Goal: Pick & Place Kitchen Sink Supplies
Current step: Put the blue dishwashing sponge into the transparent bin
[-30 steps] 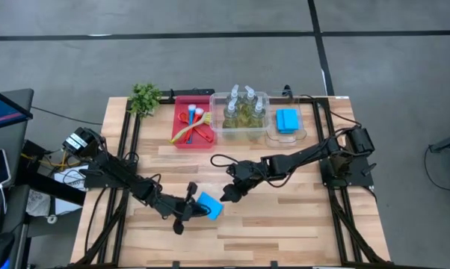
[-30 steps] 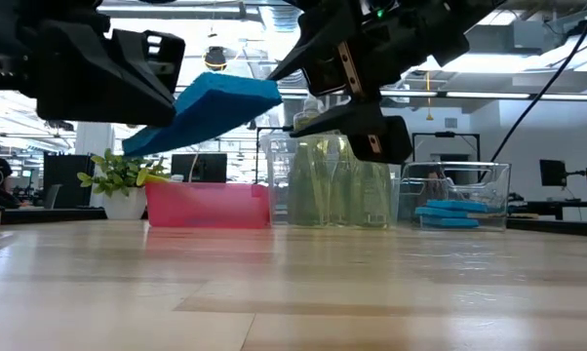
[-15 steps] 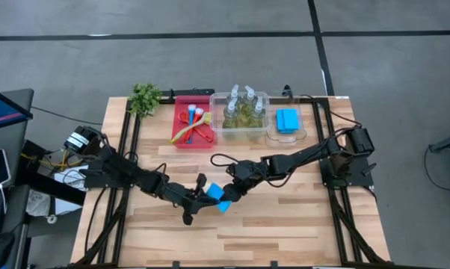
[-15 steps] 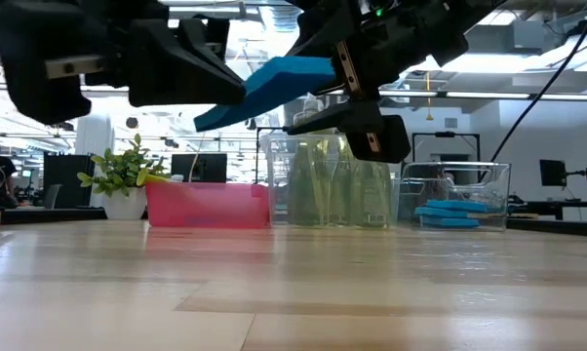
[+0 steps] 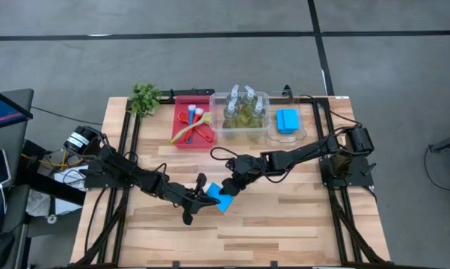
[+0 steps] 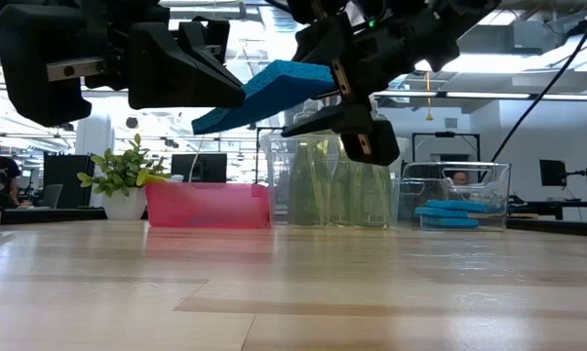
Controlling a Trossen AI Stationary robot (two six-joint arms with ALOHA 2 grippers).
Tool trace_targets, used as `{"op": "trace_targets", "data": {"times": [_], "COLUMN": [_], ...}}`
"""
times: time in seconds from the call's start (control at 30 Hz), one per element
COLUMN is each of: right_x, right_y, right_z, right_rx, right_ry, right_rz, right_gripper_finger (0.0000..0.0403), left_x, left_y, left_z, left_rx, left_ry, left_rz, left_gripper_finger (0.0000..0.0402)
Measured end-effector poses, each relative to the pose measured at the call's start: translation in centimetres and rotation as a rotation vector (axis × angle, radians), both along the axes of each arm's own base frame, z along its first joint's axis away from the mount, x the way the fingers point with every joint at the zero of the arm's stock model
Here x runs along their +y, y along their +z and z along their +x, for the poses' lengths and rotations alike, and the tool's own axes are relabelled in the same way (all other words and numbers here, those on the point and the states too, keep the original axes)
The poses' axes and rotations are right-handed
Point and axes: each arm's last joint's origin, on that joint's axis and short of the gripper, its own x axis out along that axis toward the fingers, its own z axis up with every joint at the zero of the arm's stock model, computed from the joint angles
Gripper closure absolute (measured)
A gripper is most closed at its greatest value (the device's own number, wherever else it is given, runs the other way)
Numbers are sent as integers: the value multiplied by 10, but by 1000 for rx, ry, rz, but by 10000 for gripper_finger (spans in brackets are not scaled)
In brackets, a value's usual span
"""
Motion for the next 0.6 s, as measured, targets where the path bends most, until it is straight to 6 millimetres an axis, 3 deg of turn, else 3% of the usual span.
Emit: {"op": "trace_targets", "data": {"times": [0.27, 0.6], "right_x": [0, 0], "right_y": [0, 1], "right_z": [0, 0], "right_rx": [-9, -17], "right_ry": [11, 11], "right_rz": [-21, -21], "right_gripper_finger": [265, 333], "left_x": [0, 0], "left_y": [0, -1], "left_z": [0, -1], "left_rx": [1, 5], "left_ry": [0, 0], "left_rz": [0, 2], "left_gripper_finger": [390, 390]}}
